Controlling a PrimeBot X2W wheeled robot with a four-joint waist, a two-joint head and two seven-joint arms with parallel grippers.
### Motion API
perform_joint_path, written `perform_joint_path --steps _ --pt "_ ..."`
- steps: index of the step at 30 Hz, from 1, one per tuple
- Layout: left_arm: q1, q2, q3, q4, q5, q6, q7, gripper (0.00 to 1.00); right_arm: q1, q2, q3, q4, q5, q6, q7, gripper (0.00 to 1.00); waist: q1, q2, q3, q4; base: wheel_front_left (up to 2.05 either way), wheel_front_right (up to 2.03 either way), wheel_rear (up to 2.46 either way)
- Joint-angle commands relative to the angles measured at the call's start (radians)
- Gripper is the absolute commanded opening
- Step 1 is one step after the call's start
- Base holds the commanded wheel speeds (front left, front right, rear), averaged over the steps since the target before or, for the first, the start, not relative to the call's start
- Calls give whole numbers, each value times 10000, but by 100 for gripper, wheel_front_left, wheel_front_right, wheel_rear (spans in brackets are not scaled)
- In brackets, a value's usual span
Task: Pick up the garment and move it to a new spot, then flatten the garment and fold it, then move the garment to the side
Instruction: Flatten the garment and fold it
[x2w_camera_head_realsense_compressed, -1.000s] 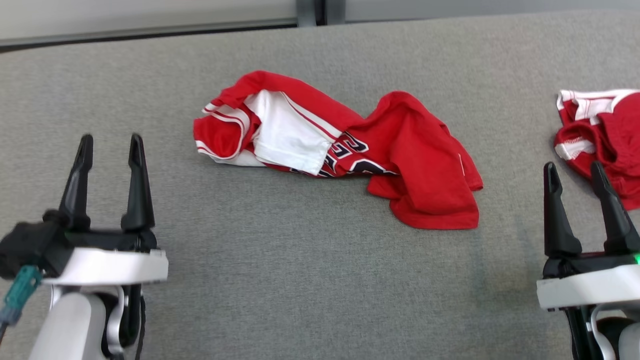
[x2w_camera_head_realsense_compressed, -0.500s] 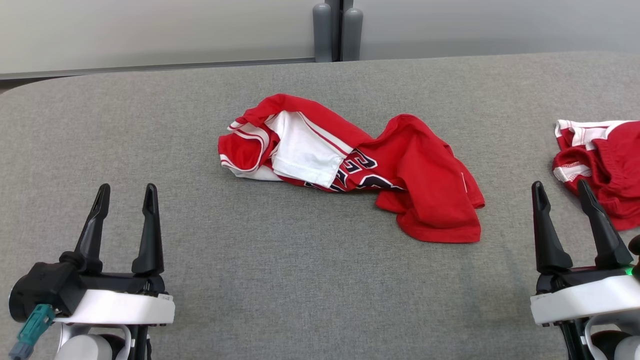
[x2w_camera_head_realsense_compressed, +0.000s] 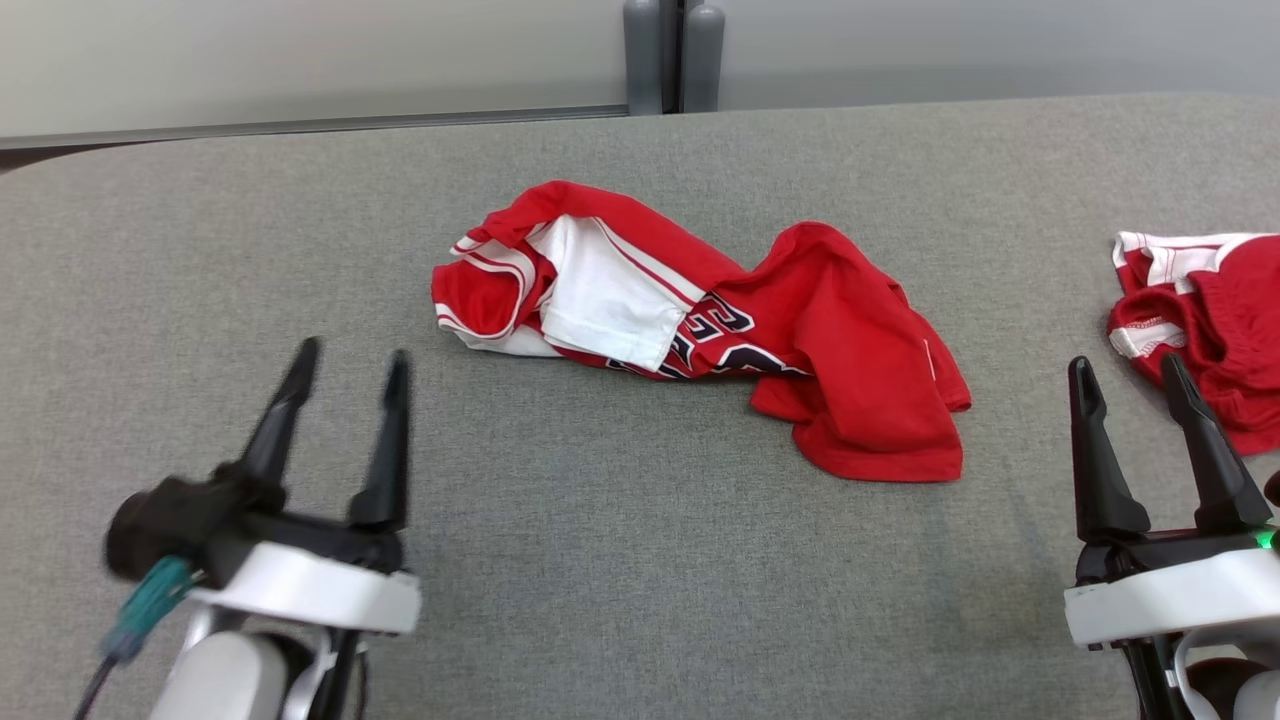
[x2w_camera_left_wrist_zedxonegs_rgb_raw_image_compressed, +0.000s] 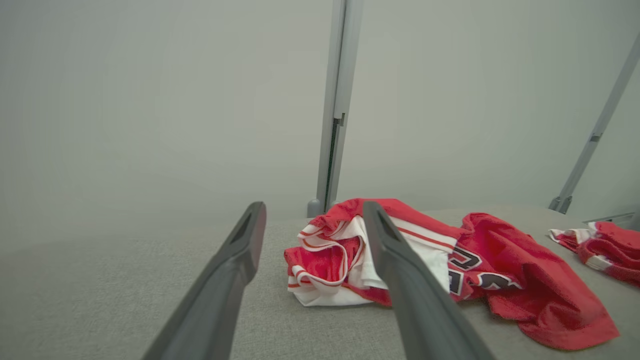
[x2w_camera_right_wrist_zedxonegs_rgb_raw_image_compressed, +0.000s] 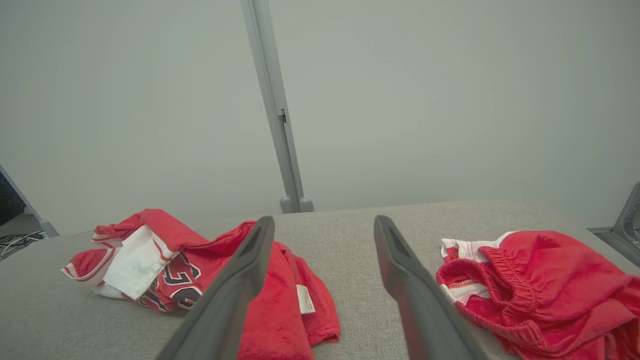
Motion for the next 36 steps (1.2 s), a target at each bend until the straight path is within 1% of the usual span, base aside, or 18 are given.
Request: perform_joint_path --steps 1,3,6,8,9,10,17,18,19,20,23,25,29,32,35,36 --pt "-288 -27 -125 80 51 -122 87 100 -31 -15 17 -25 13 0 21 100 0 0 60 -34 0 0 0" --pt "-761 -118 -594 404 40 -488 431 100 -114 -15 83 -43 30 0 0 100 0 0 208 -130 0 0 0" --pt "-1487 -257 -1239 1238 -91 -961 936 100 -250 -17 232 -17 129 0 -63 100 0 0 474 -377 0 0 0" --pt "-1969 -411 -1589 1976 -293 -1162 1206 100 -329 -12 319 53 210 0 -124 100 0 0 688 -565 0 0 0" --pt "-2241 -396 -1698 2336 -334 -1229 1297 100 -350 -15 343 70 225 0 -154 100 0 0 798 -667 0 0 0" --pt "-2793 -470 -1892 3023 -548 -1341 1392 100 -370 -17 302 107 208 0 -219 100 0 0 1010 -792 0 0 0" --pt "-4241 -440 -2244 5310 -1225 -1470 1236 100 -353 -17 246 345 413 0 -535 100 0 0 1453 -1028 0 0 0" --pt "-4382 -427 -2291 5492 -1304 -1473 1120 78 -386 -17 258 376 425 0 -548 100 0 0 1483 -1044 0 0 0" --pt "-4511 -388 -2396 5645 -1362 -1474 1042 20 -415 -14 271 407 439 0 -586 100 0 0 1503 -1055 0 0 0" --pt "-4578 -402 -2537 5686 -1528 -1476 923 0 -441 -15 270 421 479 0 -622 100 0 0 1521 -1051 0 0 0" --pt "-4740 -228 -2895 5652 -1716 -1470 544 0 -435 -15 183 461 525 0 -680 100 0 0 1537 -948 0 0 0" --pt "-4769 -43 -3057 5540 -1617 -1472 252 0 -420 -15 106 479 549 0 -681 100 0 0 1522 -844 0 0 0" --pt "-4586 72 -3216 5105 -1420 -1469 -47 0 -356 -18 -42 476 586 0 -660 100 0 0 1470 -616 0 0 0" --pt "-4112 374 -3108 4093 -1210 -1092 -279 0 -301 -17 -182 488 597 0 -588 100 0 0 1320 -315 0 0 0" --pt "-3542 661 -3031 3031 -1111 -698 -194 0 -245 -18 -311 425 538 0 -507 100 0 0 1194 -79 0 0 0" --pt "-3305 841 -2968 2642 -1099 -531 -123 0 -244 -17 -317 396 514 0 -480 100 0 0 1171 -20 0 0 0"
